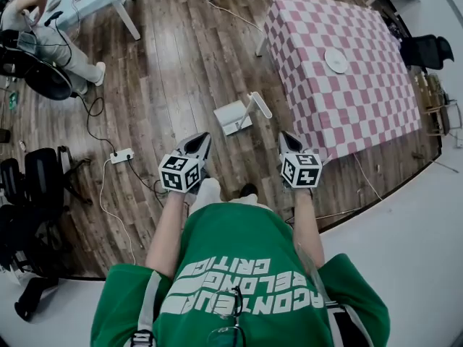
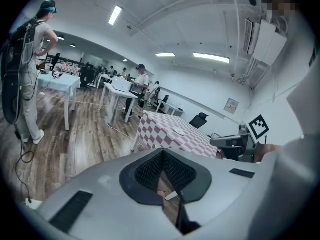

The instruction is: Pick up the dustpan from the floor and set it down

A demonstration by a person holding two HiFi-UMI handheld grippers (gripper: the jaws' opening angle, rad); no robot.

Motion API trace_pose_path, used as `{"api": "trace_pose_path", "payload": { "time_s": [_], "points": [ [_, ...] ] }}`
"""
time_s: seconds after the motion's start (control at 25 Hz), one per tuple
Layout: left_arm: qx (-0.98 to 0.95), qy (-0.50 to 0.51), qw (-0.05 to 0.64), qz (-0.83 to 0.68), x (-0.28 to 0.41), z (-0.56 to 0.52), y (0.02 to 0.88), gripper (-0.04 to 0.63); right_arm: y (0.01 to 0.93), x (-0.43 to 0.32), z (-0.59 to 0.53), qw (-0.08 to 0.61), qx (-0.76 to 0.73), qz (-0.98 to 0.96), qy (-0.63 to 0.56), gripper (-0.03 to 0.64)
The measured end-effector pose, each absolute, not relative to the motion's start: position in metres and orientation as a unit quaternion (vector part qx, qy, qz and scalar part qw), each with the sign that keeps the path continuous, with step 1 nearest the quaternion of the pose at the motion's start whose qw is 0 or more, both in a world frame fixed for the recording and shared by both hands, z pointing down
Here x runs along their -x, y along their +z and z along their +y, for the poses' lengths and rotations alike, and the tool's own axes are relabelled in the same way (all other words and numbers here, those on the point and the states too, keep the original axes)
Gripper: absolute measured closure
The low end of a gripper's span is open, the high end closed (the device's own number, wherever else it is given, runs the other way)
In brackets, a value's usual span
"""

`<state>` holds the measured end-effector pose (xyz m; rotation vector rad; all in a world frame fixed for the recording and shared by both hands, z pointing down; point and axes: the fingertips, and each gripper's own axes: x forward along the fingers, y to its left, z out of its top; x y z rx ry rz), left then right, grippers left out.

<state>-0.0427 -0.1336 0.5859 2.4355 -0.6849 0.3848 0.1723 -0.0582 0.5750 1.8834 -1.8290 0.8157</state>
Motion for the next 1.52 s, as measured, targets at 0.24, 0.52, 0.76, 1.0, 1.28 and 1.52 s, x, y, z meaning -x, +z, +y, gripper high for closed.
{"api": "trace_pose_path", "payload": {
  "time_s": [0.24,0.52,0.76,1.0,1.28,1.52],
  "points": [
    [-0.903,0.119,0.288,-0.297,0.028,-0.111,0.565,0.6,0.574,-0.196,-0.021,0.183,-0.666,-0.664,0.288,0.609],
    [-0.908,0.126,0.28,-0.284,-0.008,-0.056,0.56,0.6,0.571,-0.198,0.01,0.162,-0.653,-0.686,0.279,0.609],
    [-0.912,0.13,0.274,-0.275,-0.027,-0.028,0.559,0.6,0.573,-0.205,0.037,0.158,-0.65,-0.69,0.277,0.609],
    [-0.914,0.133,0.273,-0.269,-0.037,0.001,0.56,0.6,0.575,-0.213,0.063,0.156,-0.651,-0.688,0.28,0.609],
    [-0.913,0.14,0.274,-0.266,-0.049,0.02,0.568,0.6,0.583,-0.217,0.076,0.158,-0.641,-0.697,0.281,0.609],
    [-0.913,0.136,0.277,-0.267,-0.043,0.031,0.562,0.6,0.576,-0.213,0.087,0.165,-0.64,-0.697,0.278,0.609]
  ]
}}
